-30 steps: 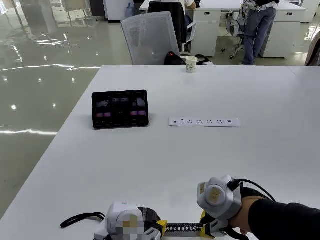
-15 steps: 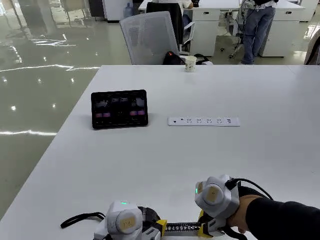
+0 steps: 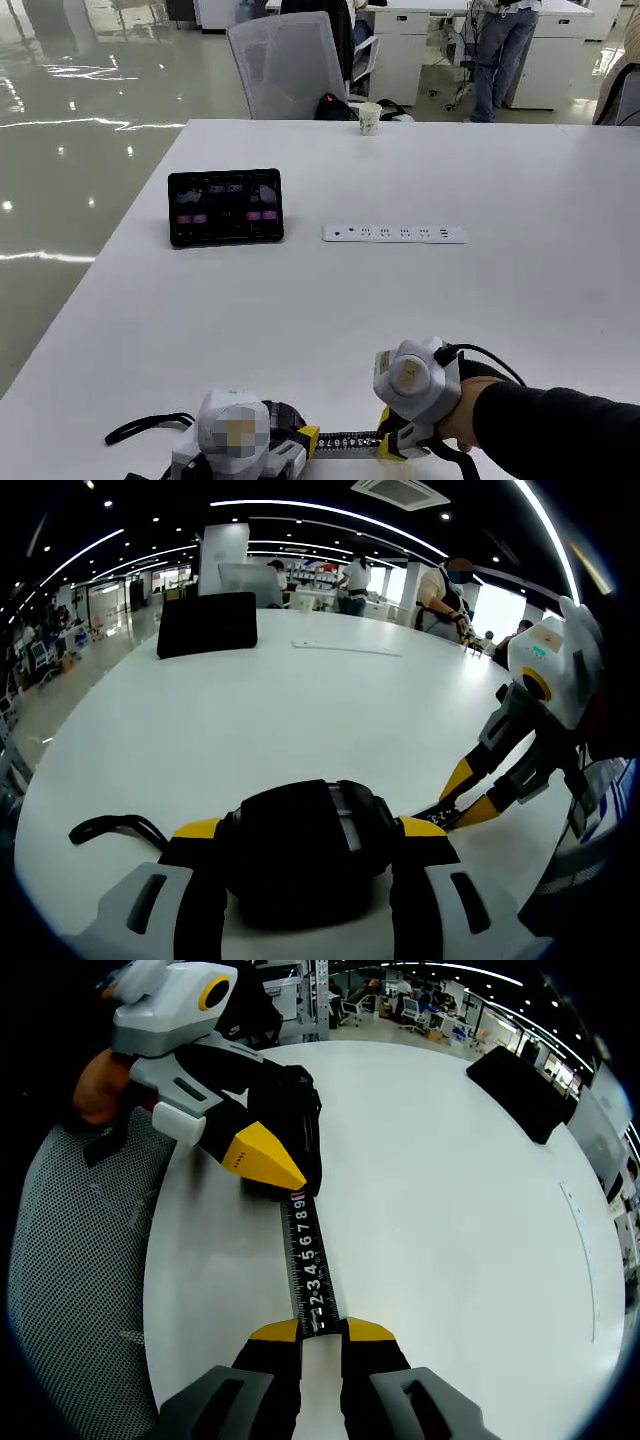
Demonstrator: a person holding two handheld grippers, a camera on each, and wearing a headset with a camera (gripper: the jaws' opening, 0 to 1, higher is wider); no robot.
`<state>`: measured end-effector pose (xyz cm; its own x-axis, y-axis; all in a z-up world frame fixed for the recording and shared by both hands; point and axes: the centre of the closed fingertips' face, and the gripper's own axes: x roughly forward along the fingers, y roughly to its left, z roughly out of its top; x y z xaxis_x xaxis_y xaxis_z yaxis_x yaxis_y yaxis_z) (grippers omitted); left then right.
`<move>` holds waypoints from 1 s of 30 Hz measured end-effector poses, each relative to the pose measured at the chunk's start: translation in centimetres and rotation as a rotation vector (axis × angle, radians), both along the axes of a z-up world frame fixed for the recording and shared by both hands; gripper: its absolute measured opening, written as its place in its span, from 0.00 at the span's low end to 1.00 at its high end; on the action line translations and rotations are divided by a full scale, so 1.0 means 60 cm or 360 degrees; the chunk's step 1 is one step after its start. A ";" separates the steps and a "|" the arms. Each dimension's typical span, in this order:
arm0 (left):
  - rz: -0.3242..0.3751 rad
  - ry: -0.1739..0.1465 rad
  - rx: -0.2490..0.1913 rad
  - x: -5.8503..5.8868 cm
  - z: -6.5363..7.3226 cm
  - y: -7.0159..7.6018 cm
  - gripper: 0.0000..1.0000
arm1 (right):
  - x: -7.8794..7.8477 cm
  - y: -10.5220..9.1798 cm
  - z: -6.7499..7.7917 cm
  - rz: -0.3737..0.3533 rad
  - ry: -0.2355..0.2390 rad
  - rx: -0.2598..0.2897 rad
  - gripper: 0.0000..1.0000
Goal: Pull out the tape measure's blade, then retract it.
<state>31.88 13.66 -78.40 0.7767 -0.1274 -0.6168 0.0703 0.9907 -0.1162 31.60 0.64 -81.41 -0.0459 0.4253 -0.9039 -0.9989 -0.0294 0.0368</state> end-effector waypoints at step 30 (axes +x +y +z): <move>-0.0029 0.0008 -0.0033 0.001 0.002 -0.001 0.61 | -0.003 0.016 0.002 -0.0065 0.0040 0.0056 0.11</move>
